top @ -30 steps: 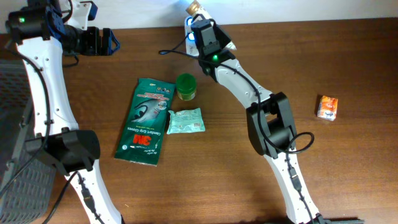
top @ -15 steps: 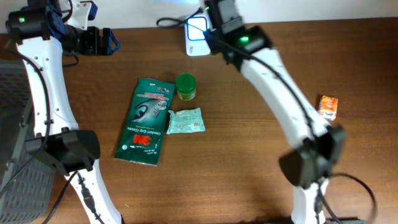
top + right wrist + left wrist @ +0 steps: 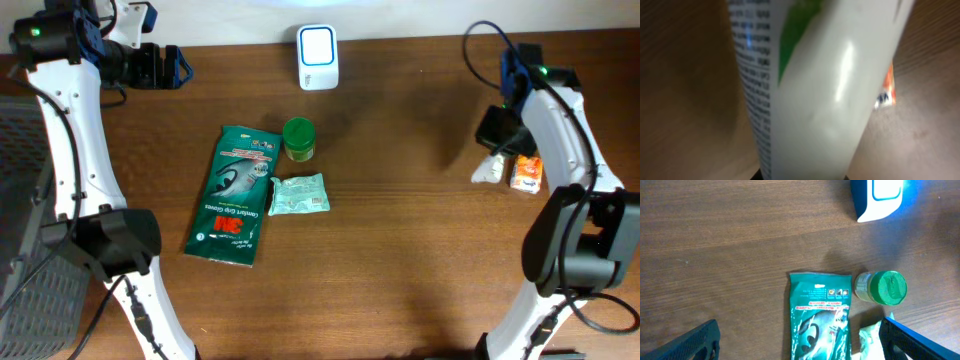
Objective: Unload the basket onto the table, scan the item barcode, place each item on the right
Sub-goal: 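Place the white tube at the right edge and release, then drag the light-green wipes packet rightward with the right gripper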
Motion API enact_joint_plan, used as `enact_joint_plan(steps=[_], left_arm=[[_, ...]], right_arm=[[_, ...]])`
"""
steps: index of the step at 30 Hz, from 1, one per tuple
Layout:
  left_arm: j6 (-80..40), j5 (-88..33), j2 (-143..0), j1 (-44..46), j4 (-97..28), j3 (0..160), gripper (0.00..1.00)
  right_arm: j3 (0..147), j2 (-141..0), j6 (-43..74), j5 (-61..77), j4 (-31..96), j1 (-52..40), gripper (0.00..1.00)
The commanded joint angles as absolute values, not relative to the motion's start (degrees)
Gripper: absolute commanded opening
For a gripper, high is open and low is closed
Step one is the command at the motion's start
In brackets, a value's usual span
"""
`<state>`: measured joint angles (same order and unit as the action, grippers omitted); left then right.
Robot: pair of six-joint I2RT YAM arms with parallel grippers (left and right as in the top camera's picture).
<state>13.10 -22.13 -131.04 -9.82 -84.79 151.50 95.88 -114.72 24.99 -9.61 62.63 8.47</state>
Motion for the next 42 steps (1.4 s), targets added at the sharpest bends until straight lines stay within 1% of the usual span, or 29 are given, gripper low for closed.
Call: enact_joint_plan(steps=[1, 3, 4, 6, 7, 8, 11, 13, 14, 17, 20, 21, 22, 25, 26, 30, 31, 34, 36, 38, 42], left_arm=[[13.8, -22.7, -130.4, -9.9, -84.7, 151.9, 0.99], [13.8, -22.7, -130.4, -9.9, -84.7, 151.9, 0.99], [13.8, -22.7, -130.4, -9.9, -84.7, 151.9, 0.99], [13.8, -22.7, -130.4, -9.9, -84.7, 151.9, 0.99], [13.8, -22.7, -130.4, -9.9, -84.8, 151.9, 0.99], [13.8, -22.7, -130.4, -9.9, -84.8, 151.9, 0.99], [13.8, -22.7, -130.4, -9.9, -84.7, 151.9, 0.99], [13.8, -22.7, -130.4, -9.9, -84.7, 151.9, 0.99], [13.8, -22.7, -130.4, -9.9, -84.7, 151.9, 0.99], [13.8, -22.7, -130.4, -9.9, -84.7, 151.9, 0.99], [13.8, -22.7, -130.4, -9.9, -84.7, 151.9, 0.99], [13.8, -22.7, -130.4, -9.9, -84.7, 151.9, 0.99], [13.8, -22.7, -130.4, -9.9, -84.7, 151.9, 0.99], [13.8, -22.7, -130.4, -9.9, -84.7, 151.9, 0.99], [13.8, -22.7, -130.4, -9.9, -84.7, 151.9, 0.99], [13.8, -22.7, -130.4, -9.9, -84.7, 151.9, 0.99], [13.8, -22.7, -130.4, -9.9, -84.7, 151.9, 0.99], [13.8, -22.7, -130.4, -9.9, -84.7, 151.9, 0.99], [13.8, -22.7, -130.4, -9.9, -84.7, 151.9, 0.99], [13.8, -22.7, -130.4, -9.9, -84.7, 151.9, 0.99], [13.8, -22.7, -130.4, -9.9, -84.7, 151.9, 0.99]], right_arm=[[89.3, -113.6, 25.8, -9.7, 57.8, 10.9, 0.04], [85.2, -113.6, 25.8, -11.0, 54.0, 12.4, 0.04], [84.2, -113.6, 25.8, -11.1, 53.8, 13.5, 0.08], [84.3, -113.6, 23.6, -10.9, 54.7, 14.3, 0.31], [85.3, -113.6, 22.9, -10.4, 56.8, 14.3, 0.37], [86.8, -113.6, 22.0, -9.1, 59.2, 14.3, 0.38], [95.2, -113.5, 18.6, -5.0, 67.3, 13.8, 0.40], [101.4, -113.5, 14.6, 0.2, 72.1, 12.7, 0.40], [106.1, -113.5, 10.5, 7.2, 75.3, 11.0, 0.41], [107.8, -113.5, 5.8, 19.2, 75.4, 5.8, 0.40], [107.2, -113.7, 6.1, 21.3, 73.1, -2.8, 0.38], [107.1, -113.8, 6.5, 21.3, 72.1, -6.2, 0.36], [106.5, -113.8, 7.4, 21.6, 70.0, -10.2, 0.36], [104.1, -114.0, 12.6, 21.6, 62.2, -19.7, 0.31], [101.6, -114.0, 17.0, 21.6, 55.7, -24.3, 0.31], [93.7, -114.1, 29.0, 17.5, 37.2, -33.6, 0.31], [91.5, -114.6, 33.9, 15.6, 31.8, -35.8, 0.35], [89.4, -117.4, 38.5, 15.7, 24.0, -39.1, 0.35], [89.4, -120.6, 41.2, 15.9, 22.2, -40.1, 0.35], [89.4, -123.2, 41.4, 19.2, 22.3, -40.2, 0.36], [89.4, -123.3, 40.9, 18.9, 26.1, -39.5, 0.35]])
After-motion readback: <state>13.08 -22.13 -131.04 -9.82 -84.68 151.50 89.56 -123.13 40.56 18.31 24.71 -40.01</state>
